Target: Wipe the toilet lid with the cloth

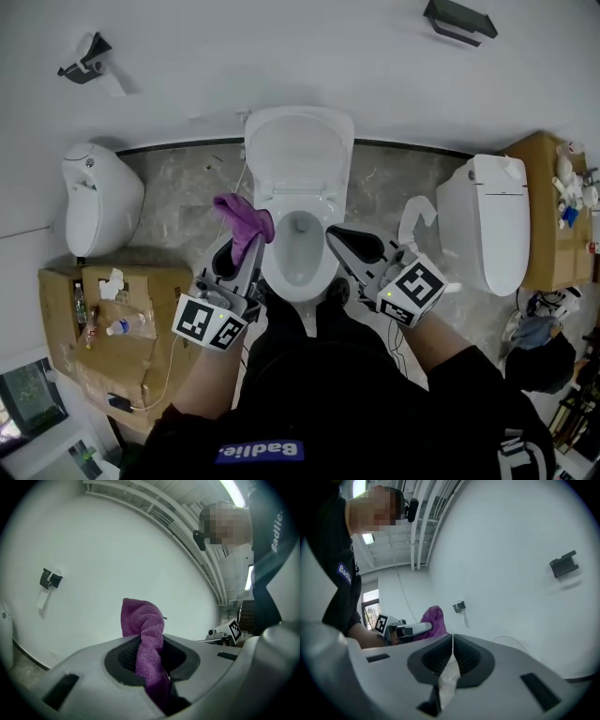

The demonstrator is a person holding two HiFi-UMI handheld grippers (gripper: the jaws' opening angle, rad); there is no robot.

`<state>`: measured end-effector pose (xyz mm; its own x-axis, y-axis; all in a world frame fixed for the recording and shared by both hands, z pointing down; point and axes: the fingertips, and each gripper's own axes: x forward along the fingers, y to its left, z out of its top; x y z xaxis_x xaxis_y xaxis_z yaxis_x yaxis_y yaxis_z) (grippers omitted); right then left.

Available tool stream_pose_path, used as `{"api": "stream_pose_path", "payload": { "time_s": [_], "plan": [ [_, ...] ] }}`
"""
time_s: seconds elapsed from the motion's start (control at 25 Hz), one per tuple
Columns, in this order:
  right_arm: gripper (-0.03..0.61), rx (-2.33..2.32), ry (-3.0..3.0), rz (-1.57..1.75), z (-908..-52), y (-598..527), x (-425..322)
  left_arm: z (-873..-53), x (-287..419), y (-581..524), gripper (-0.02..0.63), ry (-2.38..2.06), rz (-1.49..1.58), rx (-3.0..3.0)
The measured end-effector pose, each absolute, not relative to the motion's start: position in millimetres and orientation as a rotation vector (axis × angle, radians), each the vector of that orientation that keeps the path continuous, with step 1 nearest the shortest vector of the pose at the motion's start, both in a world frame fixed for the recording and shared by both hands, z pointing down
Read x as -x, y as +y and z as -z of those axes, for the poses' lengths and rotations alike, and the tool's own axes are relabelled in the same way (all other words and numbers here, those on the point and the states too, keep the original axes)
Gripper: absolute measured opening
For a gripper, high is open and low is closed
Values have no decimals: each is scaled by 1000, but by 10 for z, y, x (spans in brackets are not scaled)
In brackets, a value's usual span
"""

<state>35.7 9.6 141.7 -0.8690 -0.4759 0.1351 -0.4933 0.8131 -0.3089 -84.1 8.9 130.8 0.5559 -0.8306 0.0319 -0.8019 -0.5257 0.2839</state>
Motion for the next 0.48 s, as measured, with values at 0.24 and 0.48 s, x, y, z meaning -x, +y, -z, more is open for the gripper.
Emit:
{"api": "stream_pose_path", "payload": {
  "time_s": [0.24,0.48],
  "plan": [
    [31,-958,-2862,-514,-1739,-309,-394,-1705,1033,-408,81,-1322,158,-2516],
    [31,-1078,-2808,-448,-2092,-790,-455,-2092,1089,-868,81,-1296,160,-2531]
  ]
}}
